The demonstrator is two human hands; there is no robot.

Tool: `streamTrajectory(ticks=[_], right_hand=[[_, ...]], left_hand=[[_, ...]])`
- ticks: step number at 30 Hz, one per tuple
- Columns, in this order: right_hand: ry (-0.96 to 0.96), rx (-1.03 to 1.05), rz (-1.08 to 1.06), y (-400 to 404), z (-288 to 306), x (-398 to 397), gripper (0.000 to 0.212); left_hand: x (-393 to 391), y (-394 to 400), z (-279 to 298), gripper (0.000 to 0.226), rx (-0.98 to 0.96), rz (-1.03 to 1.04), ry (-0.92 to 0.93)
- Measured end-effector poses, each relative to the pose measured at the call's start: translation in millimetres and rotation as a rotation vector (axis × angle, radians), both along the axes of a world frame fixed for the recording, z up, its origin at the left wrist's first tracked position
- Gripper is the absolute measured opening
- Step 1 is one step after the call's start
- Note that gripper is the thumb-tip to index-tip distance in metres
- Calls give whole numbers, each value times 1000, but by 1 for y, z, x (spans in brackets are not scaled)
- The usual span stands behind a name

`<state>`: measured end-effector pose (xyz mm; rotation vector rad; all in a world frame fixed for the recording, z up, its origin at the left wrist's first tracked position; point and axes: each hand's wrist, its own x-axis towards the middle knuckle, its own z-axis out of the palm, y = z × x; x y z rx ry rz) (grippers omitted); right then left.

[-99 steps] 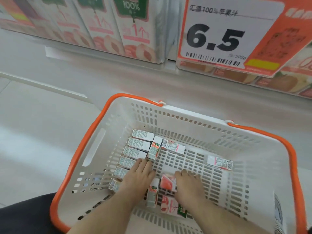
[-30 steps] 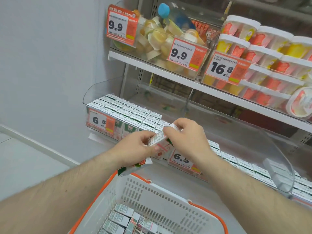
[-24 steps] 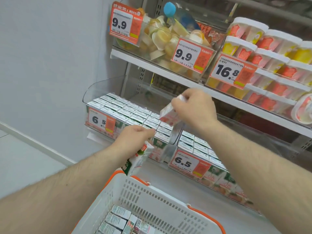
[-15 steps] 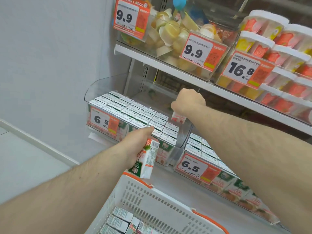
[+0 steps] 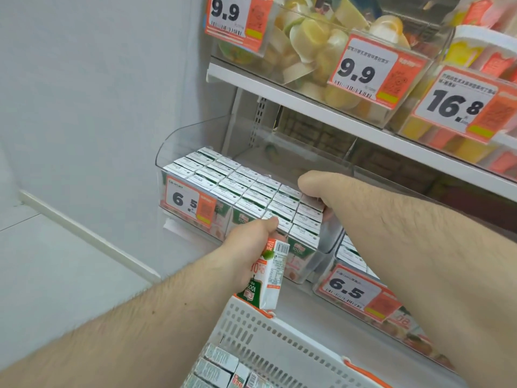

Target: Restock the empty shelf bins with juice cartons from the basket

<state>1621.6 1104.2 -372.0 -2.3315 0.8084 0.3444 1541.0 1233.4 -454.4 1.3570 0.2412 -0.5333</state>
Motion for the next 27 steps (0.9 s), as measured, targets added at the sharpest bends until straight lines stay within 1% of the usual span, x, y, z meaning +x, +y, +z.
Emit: streamTrajectory(ticks=[1,2,4,7,9,10,11,13,14,15,17,19,21,23,25,27], right_hand=[[-45,40,-45,-6,-3,-1,34],[-54,17,-41,-7,-3,-1,37],[-38,35,-15,-9,-5,4,41],[20,-25,49,-4,6,-3,49],[2,-211,222,1,16,-9,54],[-41,-272,305,5,22,-15,52],[-127,-326,355,9,28,-21,49],[-365,-451,410,10,37,-39,35],[-517,-491,423,8,38,-53,30],[-646,-478,439,5,35,-70,26],[-831,-320,454,-5,23,-111,19],[-894,-149,424,-18,6,-150,18],[-865,9,321,-34,-17,-175,19],[-817,194,176,-47,-40,-193,19],[-717,396,59,-52,-54,-206,18],[-596,638,9,-53,-59,-219,15]], left_hand=[[1,0,-1,39,1,1,-1],[2,0,-2,40,4,1,-2],[1,-1,-4,39,5,2,-6],[-3,-2,-1,39,-8,13,2],[-8,-1,3,38,-32,10,23],[-10,0,3,36,-53,11,44],[-12,0,4,34,-85,14,70],[-16,-2,6,31,-167,28,123],[-18,-4,7,32,-206,40,140],[-20,-6,7,31,-243,54,159],[-29,-11,12,32,-341,56,214],[-39,-19,18,37,-482,65,252],[-47,-27,21,41,-606,81,276],[-55,-35,25,46,-671,107,276],[-61,-43,27,52,-721,112,280],[-70,-53,29,55,-729,108,273]])
